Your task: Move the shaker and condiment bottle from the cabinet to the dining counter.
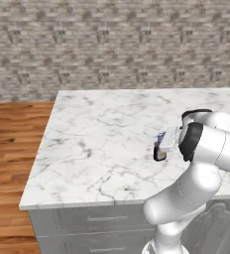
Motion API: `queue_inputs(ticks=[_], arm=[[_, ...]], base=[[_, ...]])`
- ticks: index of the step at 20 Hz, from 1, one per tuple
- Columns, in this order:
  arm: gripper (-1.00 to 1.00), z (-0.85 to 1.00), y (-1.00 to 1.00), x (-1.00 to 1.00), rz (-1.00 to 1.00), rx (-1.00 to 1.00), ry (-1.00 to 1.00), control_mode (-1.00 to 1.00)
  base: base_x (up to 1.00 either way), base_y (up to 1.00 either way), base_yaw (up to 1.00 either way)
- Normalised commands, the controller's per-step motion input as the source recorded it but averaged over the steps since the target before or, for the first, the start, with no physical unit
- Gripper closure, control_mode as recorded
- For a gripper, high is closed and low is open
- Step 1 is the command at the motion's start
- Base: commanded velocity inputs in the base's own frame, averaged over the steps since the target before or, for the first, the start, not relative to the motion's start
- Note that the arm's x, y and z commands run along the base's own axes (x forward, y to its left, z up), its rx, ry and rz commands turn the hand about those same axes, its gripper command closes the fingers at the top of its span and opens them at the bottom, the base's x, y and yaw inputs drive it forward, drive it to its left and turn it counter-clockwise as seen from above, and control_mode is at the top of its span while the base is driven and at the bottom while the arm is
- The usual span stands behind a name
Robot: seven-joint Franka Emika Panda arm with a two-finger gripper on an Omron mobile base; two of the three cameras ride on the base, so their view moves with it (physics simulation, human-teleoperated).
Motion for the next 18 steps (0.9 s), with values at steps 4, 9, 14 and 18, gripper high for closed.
queue_inputs(ticks=[4, 9, 14, 18], arm=[[-1.0, 0.0, 0.0, -0.04, 0.0, 0.0, 0.0, -1.0], [-1.0, 0.11, 0.0, -0.02, 0.0, 0.04, 0.0, -1.0], [-1.0, 0.24, -0.05, -0.03, 0.0, 0.09, 0.0, -1.0], [-1.0, 0.28, -0.07, -0.02, 0.0, 0.1, 0.0, -1.0]], base=[[0.0, 0.0, 0.0], [0.0, 0.0, 0.0], [0.0, 0.0, 0.0], [0.0, 0.0, 0.0]])
